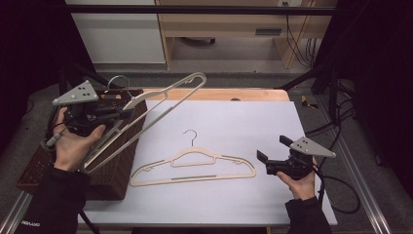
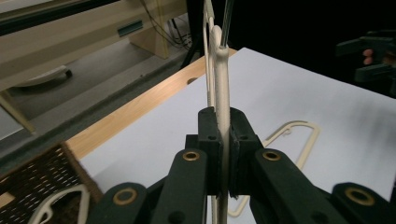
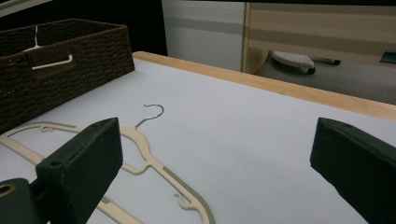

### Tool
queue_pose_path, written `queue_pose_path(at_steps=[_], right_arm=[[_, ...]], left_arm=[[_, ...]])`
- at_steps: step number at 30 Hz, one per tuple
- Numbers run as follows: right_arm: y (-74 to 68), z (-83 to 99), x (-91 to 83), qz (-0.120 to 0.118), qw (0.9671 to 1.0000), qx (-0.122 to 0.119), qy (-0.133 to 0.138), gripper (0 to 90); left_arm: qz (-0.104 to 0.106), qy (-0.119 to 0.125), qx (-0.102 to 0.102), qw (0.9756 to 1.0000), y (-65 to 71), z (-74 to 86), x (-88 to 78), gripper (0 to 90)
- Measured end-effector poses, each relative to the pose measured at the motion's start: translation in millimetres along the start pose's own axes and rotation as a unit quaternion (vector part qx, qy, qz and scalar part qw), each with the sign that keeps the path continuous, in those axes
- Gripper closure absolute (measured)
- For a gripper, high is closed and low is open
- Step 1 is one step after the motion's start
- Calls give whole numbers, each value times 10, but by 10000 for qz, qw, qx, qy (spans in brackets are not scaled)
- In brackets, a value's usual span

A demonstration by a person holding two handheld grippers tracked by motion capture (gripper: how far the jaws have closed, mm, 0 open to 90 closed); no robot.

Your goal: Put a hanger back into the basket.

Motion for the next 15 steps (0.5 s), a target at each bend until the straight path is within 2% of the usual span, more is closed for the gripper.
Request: queue_pose_path(at_steps=[1,7,15], right_arm=[[0,1,1,5,10000,-3,-4,29],[-11,12,16,-15,10000,-21,-40,28],[-21,24,33,-28,10000,-22,-72,27]], left_arm=[[-26,-24,30,10000,-58,30,-23,859],[-281,-50,-85,9996,-376,205,-144,859],[-543,-93,-339,9979,-733,451,-263,860]])
Point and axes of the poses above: each handheld gripper's, and its own axes: x roughly forward along the jaws, z roughly out of its underside, y roughly to its right, the point moved 9 cm from there along x, roughly forward along the jaws
